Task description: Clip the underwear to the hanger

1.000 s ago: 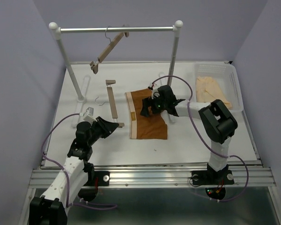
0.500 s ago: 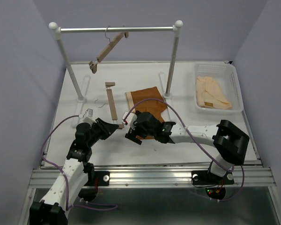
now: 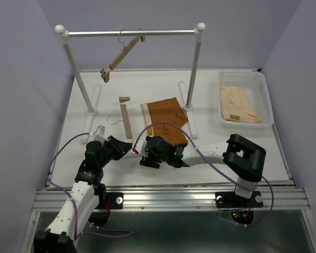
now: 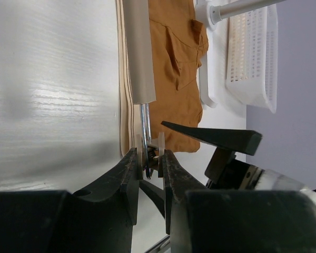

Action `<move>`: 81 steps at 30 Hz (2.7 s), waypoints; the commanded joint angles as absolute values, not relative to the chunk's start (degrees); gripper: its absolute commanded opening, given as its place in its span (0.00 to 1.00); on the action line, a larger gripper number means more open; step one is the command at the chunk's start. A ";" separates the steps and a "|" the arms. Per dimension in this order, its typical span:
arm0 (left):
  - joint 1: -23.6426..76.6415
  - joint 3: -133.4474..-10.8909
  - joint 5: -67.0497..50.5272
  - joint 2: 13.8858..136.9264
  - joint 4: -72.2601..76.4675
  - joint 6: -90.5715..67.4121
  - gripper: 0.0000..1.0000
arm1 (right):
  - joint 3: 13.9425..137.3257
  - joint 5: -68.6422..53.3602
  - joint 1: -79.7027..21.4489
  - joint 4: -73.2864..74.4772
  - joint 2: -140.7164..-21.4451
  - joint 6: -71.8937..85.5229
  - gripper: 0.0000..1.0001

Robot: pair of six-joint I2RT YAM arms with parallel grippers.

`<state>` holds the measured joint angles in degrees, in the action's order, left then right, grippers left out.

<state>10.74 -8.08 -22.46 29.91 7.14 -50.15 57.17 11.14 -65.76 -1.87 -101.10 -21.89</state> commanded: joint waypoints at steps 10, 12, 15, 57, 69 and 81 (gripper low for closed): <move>10.37 -6.68 -23.82 27.86 8.88 -50.98 0.00 | 58.27 9.58 -67.85 -8.17 -105.03 -23.64 0.59; 10.37 -6.85 -23.73 28.04 8.44 -50.71 0.00 | 58.27 10.11 -67.85 -8.17 -105.64 -23.73 0.54; 10.37 -6.94 -23.99 28.56 8.44 -50.63 0.00 | 58.18 11.07 -67.85 -8.35 -106.43 -23.91 0.50; 10.37 -6.50 -29.09 32.25 9.40 -60.47 0.00 | 48.43 5.44 -67.85 -20.47 -93.60 -22.16 0.01; 10.37 -7.56 -28.74 35.50 8.00 -65.30 0.00 | 47.11 7.12 -67.85 -28.47 -94.74 -20.30 0.01; 10.37 -7.38 -28.74 36.91 7.65 -68.64 0.00 | 47.29 5.54 -68.38 -28.30 -96.33 -22.06 0.01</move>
